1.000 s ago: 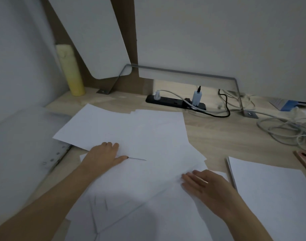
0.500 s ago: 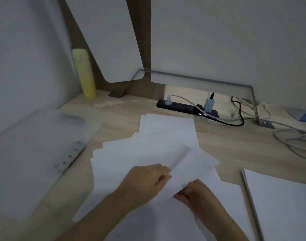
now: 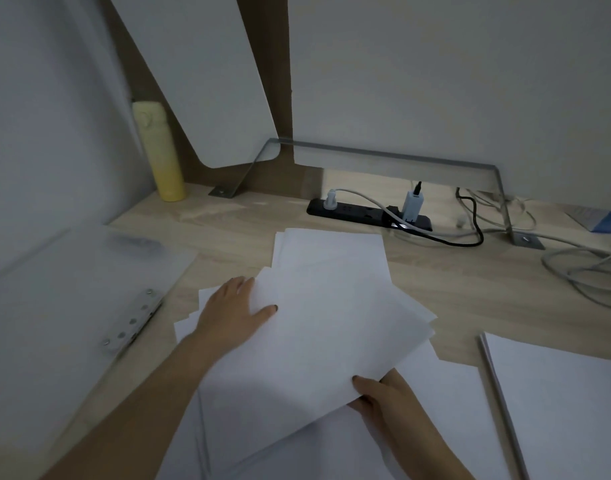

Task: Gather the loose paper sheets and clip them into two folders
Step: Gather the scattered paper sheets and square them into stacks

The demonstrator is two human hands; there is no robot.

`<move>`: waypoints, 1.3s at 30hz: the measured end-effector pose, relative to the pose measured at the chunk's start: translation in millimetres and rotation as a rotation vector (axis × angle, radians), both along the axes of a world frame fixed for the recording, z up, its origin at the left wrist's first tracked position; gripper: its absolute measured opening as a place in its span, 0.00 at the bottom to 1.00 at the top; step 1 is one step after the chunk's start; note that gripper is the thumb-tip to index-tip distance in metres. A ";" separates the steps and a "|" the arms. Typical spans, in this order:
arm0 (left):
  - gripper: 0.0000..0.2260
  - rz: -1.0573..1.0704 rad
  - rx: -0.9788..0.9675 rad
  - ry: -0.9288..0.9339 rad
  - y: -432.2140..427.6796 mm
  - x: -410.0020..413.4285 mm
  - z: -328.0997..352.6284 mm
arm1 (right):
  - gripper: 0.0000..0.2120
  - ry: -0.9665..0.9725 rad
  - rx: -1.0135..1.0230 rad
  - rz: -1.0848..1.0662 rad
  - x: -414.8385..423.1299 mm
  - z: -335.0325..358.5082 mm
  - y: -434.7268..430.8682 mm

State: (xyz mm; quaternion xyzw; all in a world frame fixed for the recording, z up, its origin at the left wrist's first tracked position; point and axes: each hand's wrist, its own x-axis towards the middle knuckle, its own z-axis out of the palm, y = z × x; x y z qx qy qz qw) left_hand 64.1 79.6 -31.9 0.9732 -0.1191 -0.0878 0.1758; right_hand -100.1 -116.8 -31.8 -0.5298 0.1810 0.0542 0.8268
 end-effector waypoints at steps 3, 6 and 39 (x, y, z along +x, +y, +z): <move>0.33 0.004 -0.019 -0.022 -3.0 9.6 5.0 | 0.19 0.019 -0.046 -0.009 0.3 1.3 1.9; 0.31 0.044 -0.002 -0.051 -9.6 13.3 12.6 | 0.17 0.043 -0.088 -0.019 -0.6 3.9 3.7; 0.11 0.192 -0.739 0.340 9.0 -98.2 18.4 | 0.11 -0.011 -1.184 0.244 39.6 24.1 -47.4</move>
